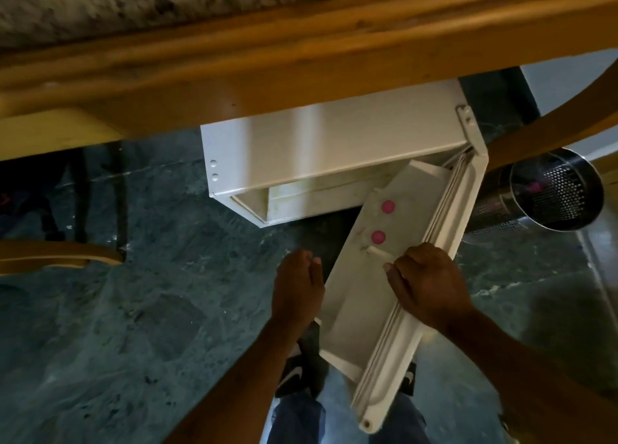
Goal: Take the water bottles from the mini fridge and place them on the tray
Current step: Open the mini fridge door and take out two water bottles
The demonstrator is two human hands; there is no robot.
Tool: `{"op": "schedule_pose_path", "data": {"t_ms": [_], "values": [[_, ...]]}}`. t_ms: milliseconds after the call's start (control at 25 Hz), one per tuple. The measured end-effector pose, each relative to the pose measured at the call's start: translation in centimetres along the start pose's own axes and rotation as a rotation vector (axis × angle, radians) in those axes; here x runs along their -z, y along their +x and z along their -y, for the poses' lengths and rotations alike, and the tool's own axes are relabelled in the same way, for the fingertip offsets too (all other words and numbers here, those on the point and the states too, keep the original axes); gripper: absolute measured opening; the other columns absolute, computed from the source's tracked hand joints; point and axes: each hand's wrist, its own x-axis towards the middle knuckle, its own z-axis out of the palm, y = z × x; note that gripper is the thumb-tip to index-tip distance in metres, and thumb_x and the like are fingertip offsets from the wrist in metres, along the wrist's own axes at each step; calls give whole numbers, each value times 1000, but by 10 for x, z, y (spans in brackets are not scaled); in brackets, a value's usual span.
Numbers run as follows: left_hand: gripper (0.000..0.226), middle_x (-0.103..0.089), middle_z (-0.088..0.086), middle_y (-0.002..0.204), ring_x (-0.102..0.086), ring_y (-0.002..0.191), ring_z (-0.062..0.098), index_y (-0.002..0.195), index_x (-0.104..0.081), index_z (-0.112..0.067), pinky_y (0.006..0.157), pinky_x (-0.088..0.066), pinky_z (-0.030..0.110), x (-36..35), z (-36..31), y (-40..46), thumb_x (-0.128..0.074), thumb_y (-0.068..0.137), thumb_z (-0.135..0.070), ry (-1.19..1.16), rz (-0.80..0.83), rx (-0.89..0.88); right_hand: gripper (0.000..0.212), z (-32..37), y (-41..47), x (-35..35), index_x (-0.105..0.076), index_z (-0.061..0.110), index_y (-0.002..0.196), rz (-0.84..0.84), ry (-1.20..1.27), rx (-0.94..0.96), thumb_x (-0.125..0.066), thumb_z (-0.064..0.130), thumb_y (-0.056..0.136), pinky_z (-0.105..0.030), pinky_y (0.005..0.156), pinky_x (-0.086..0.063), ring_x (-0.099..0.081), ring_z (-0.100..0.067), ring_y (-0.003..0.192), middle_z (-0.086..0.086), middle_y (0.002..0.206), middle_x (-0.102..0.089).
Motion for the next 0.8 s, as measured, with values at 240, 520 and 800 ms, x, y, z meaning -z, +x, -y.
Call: {"op": "schedule_pose_path", "data": {"t_ms": [240,520,800], "values": [[34,-62,16,115,-57,107,30,121,-55,-9,90,-46,39,-26,-7,27,-47,95,-29,241,185,-118,33,-3,-2,8,-56,14,59,218,-164,-420,-58,33,86,-24,53,-31,-54,-24,52,-5,57,-56],[41,-58,19,121,-57,107,36,123,-52,-6,88,-51,46,-61,-54,99,-55,90,-30,536,289,-587,32,19,19,-6,-59,7,111,-141,360,-956,-68,18,83,-19,71,-40,-64,-24,88,-8,95,-63],[66,-33,15,151,-38,133,35,148,-25,-15,105,-39,50,-112,-98,154,-59,91,-24,724,709,-878,89,-13,39,-85,-18,4,143,176,514,-1535,-72,24,76,-42,108,-32,-36,-37,129,-24,143,-31]]}}
